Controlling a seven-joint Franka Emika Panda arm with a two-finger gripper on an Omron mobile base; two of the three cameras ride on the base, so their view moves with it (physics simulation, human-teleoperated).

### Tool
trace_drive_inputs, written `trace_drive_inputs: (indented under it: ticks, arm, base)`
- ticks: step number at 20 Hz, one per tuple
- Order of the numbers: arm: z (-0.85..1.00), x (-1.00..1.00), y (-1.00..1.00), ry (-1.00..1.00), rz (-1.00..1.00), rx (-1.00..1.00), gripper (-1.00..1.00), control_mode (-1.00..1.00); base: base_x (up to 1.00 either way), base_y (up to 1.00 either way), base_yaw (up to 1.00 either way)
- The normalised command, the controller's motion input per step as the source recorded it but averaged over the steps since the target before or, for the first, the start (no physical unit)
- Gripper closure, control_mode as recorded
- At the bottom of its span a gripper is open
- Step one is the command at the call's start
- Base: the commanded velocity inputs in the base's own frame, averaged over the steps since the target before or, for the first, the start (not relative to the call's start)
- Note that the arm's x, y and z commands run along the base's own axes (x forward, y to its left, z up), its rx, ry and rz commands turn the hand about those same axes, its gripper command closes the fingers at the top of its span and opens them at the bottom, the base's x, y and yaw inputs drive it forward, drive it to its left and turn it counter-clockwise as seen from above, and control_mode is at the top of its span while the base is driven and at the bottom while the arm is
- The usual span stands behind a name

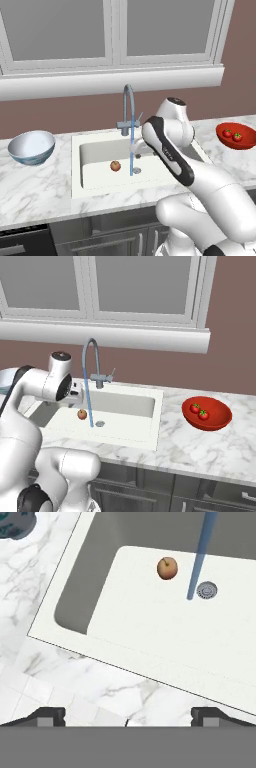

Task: Pick the tomatos from the sink and place them in one bowl. Place the peach in the other bowl. Then turn off the sink faucet.

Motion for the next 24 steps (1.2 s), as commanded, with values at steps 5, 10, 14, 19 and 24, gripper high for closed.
trace_drive_inputs:
  ticks: [5,10,14,19,24]
  arm:
    - [-0.05,0.05,0.05,0.00,-0.05,-0.04,-1.00,-1.00]
    - [0.00,0.20,-0.01,0.00,-0.02,-0.01,-1.00,-1.00]
    - [-0.01,0.18,-0.04,0.00,0.00,0.00,-1.00,-1.00]
    - [-0.19,0.32,0.02,0.00,0.00,0.00,-1.00,-1.00]
    - [-0.24,0.37,0.10,-0.01,-0.01,0.00,-1.00,-1.00]
  base:
    - [0.00,0.00,0.00]
    - [0.00,0.00,0.00]
    - [0.00,0.00,0.00]
    - [0.00,0.00,0.00]
    - [0.00,0.00,0.00]
